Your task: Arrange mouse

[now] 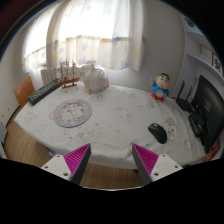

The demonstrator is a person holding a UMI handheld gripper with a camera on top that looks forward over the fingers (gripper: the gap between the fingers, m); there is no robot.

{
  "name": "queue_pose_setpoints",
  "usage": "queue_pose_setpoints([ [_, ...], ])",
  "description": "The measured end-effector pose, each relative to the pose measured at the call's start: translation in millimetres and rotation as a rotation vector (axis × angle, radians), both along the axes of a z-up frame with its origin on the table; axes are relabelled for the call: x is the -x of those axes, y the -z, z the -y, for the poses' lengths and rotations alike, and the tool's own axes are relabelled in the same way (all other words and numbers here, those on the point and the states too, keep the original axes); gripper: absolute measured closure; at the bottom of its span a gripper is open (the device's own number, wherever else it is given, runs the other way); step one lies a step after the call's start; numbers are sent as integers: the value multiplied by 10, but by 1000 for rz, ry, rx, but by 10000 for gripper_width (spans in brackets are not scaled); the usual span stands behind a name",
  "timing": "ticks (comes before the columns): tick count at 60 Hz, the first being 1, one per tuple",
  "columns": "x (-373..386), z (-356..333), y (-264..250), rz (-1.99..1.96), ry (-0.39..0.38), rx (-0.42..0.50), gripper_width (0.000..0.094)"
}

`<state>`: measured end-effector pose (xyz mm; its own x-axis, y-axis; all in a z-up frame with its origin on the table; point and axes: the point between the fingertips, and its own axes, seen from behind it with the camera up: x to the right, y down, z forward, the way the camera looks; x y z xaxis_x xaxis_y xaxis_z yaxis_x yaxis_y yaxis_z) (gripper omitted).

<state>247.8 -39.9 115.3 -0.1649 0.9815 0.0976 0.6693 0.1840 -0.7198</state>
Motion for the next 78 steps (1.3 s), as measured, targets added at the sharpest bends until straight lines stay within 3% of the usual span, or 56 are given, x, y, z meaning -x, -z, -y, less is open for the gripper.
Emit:
queue_pose_setpoints([
  [11, 166, -1092, 255, -26, 123, -46, 83],
  [21, 273, -1794, 435, -40, 187, -59, 84],
  [46, 1108, -2440, 988, -128, 171, -56, 84],
  [65, 1924, -2583, 1265, -78, 113, 39, 82],
  [78, 2196, -2650, 1308, -39, 131, 88, 103],
])
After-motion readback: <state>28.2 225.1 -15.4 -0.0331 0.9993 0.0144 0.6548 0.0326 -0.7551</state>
